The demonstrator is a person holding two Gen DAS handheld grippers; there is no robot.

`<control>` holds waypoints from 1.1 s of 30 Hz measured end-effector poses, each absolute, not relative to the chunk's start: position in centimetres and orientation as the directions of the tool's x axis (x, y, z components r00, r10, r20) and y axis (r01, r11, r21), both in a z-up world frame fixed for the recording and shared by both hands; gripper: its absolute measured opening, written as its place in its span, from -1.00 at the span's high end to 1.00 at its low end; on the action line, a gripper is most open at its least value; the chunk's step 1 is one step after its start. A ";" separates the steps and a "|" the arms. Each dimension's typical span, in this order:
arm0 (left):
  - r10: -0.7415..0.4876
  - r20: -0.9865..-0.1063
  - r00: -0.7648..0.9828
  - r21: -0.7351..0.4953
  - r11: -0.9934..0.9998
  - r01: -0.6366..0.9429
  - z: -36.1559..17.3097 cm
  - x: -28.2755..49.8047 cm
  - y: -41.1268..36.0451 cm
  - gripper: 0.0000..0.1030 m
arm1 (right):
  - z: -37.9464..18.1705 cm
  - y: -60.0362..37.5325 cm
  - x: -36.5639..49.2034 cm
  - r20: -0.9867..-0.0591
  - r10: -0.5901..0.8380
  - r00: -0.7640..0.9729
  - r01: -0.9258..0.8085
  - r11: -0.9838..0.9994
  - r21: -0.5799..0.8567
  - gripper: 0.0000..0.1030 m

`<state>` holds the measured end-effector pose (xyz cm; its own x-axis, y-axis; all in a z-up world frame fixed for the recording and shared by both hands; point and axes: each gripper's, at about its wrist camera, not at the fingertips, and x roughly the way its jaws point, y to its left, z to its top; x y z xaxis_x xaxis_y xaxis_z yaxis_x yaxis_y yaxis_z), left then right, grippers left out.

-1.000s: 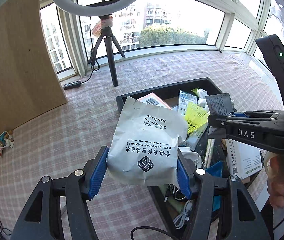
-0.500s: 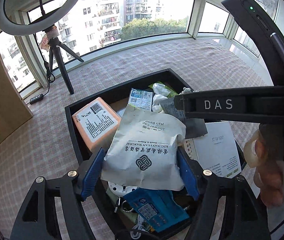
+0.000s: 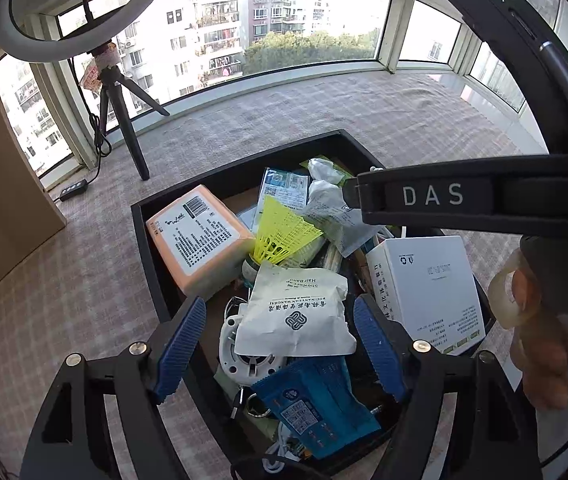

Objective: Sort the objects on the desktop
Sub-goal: 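Carry both packets to the black tray and release them, then move both grippers back to the item pile by the wooden wall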

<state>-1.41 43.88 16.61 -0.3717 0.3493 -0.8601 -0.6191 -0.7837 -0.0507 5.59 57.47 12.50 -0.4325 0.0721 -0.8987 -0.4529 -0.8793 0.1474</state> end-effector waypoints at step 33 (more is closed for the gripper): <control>0.166 -0.877 -0.450 -0.017 -0.948 -0.317 14.0 -7.6 13.5 -0.45 | 10.5 34.9 -1.1 -0.918 -0.071 -0.391 -0.268 -0.945 0.187 -0.22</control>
